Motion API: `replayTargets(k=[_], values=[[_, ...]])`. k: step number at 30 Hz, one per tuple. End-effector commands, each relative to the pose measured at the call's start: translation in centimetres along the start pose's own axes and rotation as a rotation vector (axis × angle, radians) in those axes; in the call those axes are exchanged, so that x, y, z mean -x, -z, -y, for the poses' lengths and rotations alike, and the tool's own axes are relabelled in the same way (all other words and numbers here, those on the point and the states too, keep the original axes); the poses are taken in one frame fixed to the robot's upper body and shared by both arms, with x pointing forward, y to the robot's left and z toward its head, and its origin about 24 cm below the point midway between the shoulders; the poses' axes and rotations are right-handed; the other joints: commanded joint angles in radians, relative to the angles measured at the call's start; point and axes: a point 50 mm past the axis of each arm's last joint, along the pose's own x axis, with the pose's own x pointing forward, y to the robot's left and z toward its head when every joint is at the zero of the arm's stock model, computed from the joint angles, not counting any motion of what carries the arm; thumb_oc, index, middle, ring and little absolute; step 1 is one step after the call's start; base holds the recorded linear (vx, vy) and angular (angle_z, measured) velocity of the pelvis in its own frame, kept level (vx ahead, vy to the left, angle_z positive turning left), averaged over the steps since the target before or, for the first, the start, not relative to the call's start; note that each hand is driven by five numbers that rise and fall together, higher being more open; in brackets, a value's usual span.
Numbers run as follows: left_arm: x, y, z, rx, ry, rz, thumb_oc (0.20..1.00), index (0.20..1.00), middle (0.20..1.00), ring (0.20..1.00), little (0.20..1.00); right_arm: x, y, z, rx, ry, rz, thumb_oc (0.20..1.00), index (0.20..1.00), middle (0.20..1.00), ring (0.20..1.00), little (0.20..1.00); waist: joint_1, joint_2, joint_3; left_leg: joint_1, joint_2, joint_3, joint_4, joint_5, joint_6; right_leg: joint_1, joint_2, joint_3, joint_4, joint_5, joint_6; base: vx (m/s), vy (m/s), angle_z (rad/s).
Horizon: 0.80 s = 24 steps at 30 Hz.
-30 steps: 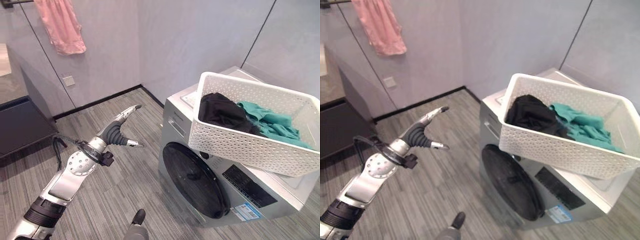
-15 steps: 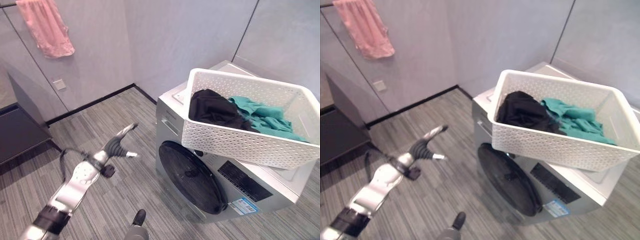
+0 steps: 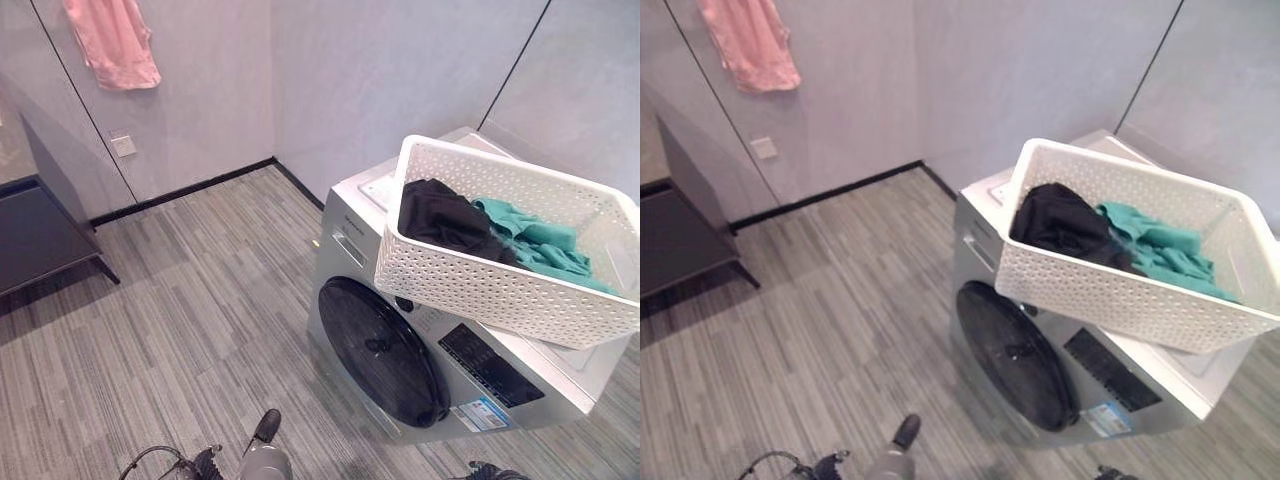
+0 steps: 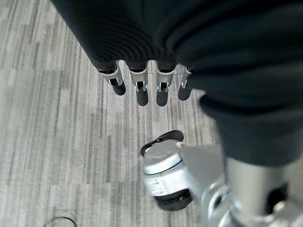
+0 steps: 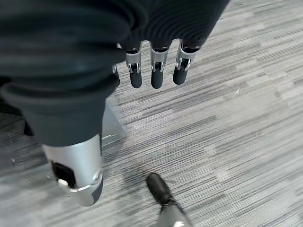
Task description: Grab the laundry basket,head to the washer,open it,put in the laundry and shut it.
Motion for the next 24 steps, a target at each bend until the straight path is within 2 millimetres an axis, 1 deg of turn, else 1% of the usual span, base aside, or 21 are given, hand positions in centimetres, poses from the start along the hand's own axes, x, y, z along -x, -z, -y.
replayTargets(k=[1, 2, 4, 5, 8, 13, 16, 18, 22, 24], values=[[0.0, 0.7, -3.4, 0.118, -0.13, -0.04, 1.0, 1.0, 1.0, 1.0, 1.0, 0.1, -0.1, 1.9, 0.021, 0.056, 0.019, 1.0, 1.0, 1.0, 1.0, 1.0, -0.006, -0.001, -0.001, -0.006, 0.021, 0.009, 0.001, -0.053, 0.023, -0.041, -0.053, 0.065, 0.008, -0.049, -0.013, 0.02, 0.008, -0.05], [0.1, 1.4, -3.3, 0.16, -0.135, -0.056, 1.0, 1.0, 1.0, 1.0, 1.0, 0.2, 0.1, 2.2, 0.002, 0.063, 0.015, 1.0, 1.0, 1.0, 1.0, 1.0, -0.004, -0.002, -0.004, -0.005, 0.021, 0.011, 0.001, -0.054, 0.024, -0.041, -0.054, 0.065, 0.008, -0.048, -0.012, 0.03, 0.018, -0.03], [0.3, 2.3, -2.9, 0.209, -0.139, -0.077, 1.0, 1.0, 1.0, 1.0, 1.0, 0.2, 0.8, 1.9, -0.044, 0.058, 0.0, 1.0, 1.0, 1.0, 1.0, 1.0, -0.005, -0.002, -0.008, -0.001, 0.02, 0.016, 0.001, -0.057, 0.027, -0.04, -0.058, 0.066, 0.008, -0.046, -0.01, 0.01, 0.02, -0.02], [0.4, 2.7, -2.4, 0.236, -0.135, -0.089, 1.0, 1.0, 1.0, 1.0, 1.0, 0.3, 2.0, 1.3, -0.096, 0.044, -0.032, 1.0, 1.0, 1.0, 1.0, 1.0, -0.011, 0.0, -0.011, 0.003, 0.019, 0.022, 0.001, -0.061, 0.03, -0.04, -0.061, 0.072, 0.008, -0.044, -0.009, 0.01, 0.056, -0.02], [0.4, 2.9, -1.8, 0.263, -0.125, -0.094, 1.0, 1.0, 1.0, 1.0, 1.0, 0.4, 3.9, 0.1, -0.137, 0.02, -0.083, 1.0, 1.0, 1.0, 1.0, 1.0, -0.031, 0.002, -0.017, 0.008, 0.015, 0.034, 0.001, -0.061, 0.038, -0.045, -0.069, 0.078, 0.008, -0.035, -0.006, 0.0, 0.051, -0.01], [0.5, 3.0, -0.3, 0.281, -0.086, -0.096, 1.0, 1.0, 1.0, 1.0, 1.0, 0.5, 4.6, -0.8, -0.17, 0.006, -0.107, 1.0, 1.0, 1.0, 1.0, 1.0, -0.062, 0.004, -0.017, 0.043, 0.019, 0.078, 0.001, -0.082, 0.055, -0.055, -0.079, 0.123, 0.008, -0.02, 0.003, -0.02, 0.05, -0.28], [0.5, 2.5, 0.5, 0.276, -0.064, -0.08, 1.0, 1.0, 1.0, 1.0, 1.0, 0.4, 3.9, -1.4, -0.178, -0.011, -0.083, 1.0, 1.0, 1.0, 1.0, 1.0, -0.079, 0.004, -0.015, 0.081, 0.025, 0.127, 0.001, -0.1, 0.071, -0.064, -0.089, 0.178, 0.008, -0.004, 0.012, -0.01, 0.061, -0.57], [0.4, 2.0, 0.6, 0.277, -0.063, -0.058, 1.0, 1.0, 1.0, 1.0, 1.0, 0.3, 3.1, -1.7, -0.189, -0.02, -0.051, 1.0, 1.0, 1.0, 1.0, 1.0, -0.093, 0.005, -0.015, 0.107, 0.031, 0.16, 0.001, -0.11, 0.075, -0.069, -0.093, 0.208, 0.008, 0.004, 0.015, 0.0, 0.053, -0.76], [0.2, 0.5, 0.5, 0.269, -0.053, 0.006, 1.0, 1.0, 1.0, 1.0, 1.0, 0.1, 1.3, -1.1, -0.207, -0.004, 0.009, 1.0, 1.0, 1.0, 1.0, 1.0, -0.124, 0.013, -0.017, 0.15, 0.035, 0.215, 0.004, -0.13, 0.083, -0.078, -0.097, 0.265, 0.008, 0.015, 0.02, 0.0, 0.061, -0.6], [0.1, -0.2, 0.2, 0.274, -0.059, 0.037, 1.0, 1.0, 1.0, 1.0, 1.0, 0.1, 0.0, -0.8, -0.199, 0.0, 0.055, 1.0, 1.0, 1.0, 1.0, 1.0, -0.137, 0.017, -0.016, 0.169, 0.037, 0.246, 0.005, -0.138, 0.085, -0.088, -0.1, 0.297, 0.008, 0.023, 0.026, -0.02, 0.051, -0.57]])
